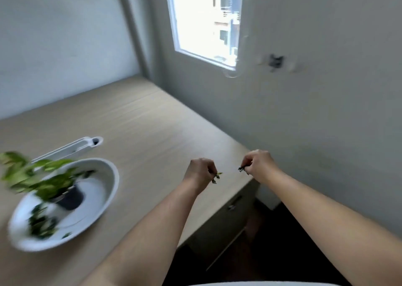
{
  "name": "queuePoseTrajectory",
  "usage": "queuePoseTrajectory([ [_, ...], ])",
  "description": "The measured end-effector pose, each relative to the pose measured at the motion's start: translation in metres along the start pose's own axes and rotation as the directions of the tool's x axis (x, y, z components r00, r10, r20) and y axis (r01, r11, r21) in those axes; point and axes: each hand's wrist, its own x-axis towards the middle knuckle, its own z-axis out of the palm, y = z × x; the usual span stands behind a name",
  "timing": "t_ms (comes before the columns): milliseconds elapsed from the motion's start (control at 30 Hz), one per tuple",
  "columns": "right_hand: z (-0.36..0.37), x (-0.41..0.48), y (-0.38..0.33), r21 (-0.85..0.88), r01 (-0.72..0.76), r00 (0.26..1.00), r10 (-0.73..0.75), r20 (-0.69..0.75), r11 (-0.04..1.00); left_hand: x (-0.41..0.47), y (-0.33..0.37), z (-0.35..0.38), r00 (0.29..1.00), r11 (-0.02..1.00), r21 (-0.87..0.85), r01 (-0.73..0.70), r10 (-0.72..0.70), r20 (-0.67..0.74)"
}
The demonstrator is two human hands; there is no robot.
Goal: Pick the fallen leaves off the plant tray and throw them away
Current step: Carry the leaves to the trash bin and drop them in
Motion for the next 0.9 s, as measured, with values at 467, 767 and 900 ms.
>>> queuePoseTrajectory([
  [467,-0.081,-0.086,0.297,0.120,-0.536,0.838,0.544,-0.044,0.835,0.047,0.171,0.262,0.824,0.931,0.145,-0.337,0.217,0.523],
  [767,-0.016,-0.065,0.380,0.152,-0.660,0.743,0.669,-0.006,0.735,0.090,0.142,0.383,0.665,0.896,0.183,-0.406,0.152,0.731],
  [900,0.009,-0.052,0.401,0.161,-0.682,0.722,0.692,-0.002,0.713,0.106,0.130,0.415,0.632,0.886,0.195,-0.420,0.131,0.763],
])
